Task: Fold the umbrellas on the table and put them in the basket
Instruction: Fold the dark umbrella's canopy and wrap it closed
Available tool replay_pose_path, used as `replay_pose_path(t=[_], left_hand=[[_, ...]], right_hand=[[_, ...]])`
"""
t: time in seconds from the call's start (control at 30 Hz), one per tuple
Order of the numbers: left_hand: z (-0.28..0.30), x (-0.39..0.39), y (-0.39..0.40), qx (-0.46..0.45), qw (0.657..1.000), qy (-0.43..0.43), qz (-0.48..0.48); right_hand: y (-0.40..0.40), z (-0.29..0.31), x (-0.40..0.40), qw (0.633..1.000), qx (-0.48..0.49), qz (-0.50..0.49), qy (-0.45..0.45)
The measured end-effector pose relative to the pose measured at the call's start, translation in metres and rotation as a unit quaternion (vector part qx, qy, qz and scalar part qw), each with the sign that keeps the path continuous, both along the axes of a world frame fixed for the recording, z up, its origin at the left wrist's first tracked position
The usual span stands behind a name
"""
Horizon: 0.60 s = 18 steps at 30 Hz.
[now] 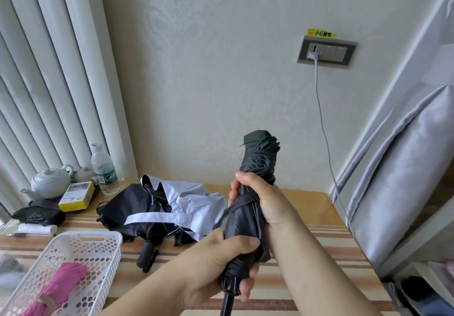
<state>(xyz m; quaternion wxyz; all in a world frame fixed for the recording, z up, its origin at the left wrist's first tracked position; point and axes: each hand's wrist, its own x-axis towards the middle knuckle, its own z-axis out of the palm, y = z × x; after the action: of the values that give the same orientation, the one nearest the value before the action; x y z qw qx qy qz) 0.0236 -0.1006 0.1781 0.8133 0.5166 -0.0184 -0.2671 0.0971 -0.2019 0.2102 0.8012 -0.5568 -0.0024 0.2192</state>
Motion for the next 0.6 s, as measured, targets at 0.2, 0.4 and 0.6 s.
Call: replay_pose_path(t=[0.2, 0.4, 0.6], left_hand=[[-0.006, 0.005, -0.013, 0.429, 0.879, -0.14, 0.154], [0.002, 0.012, 0.01, 0.188, 0.981, -0.049, -0.01], [-0.004, 0.007, 0.004, 0.115, 0.991, 0.001, 0.065]], right_hand=[[0.011, -0.02, 0.003, 0.977, -0.102, -0.187, -0.005], [0.004, -0.021, -0.002, 0.999, -0.005, -0.029, 0.029], [0.005, -0.022, -0.005, 0.991, -0.091, -0.062, -0.074]])
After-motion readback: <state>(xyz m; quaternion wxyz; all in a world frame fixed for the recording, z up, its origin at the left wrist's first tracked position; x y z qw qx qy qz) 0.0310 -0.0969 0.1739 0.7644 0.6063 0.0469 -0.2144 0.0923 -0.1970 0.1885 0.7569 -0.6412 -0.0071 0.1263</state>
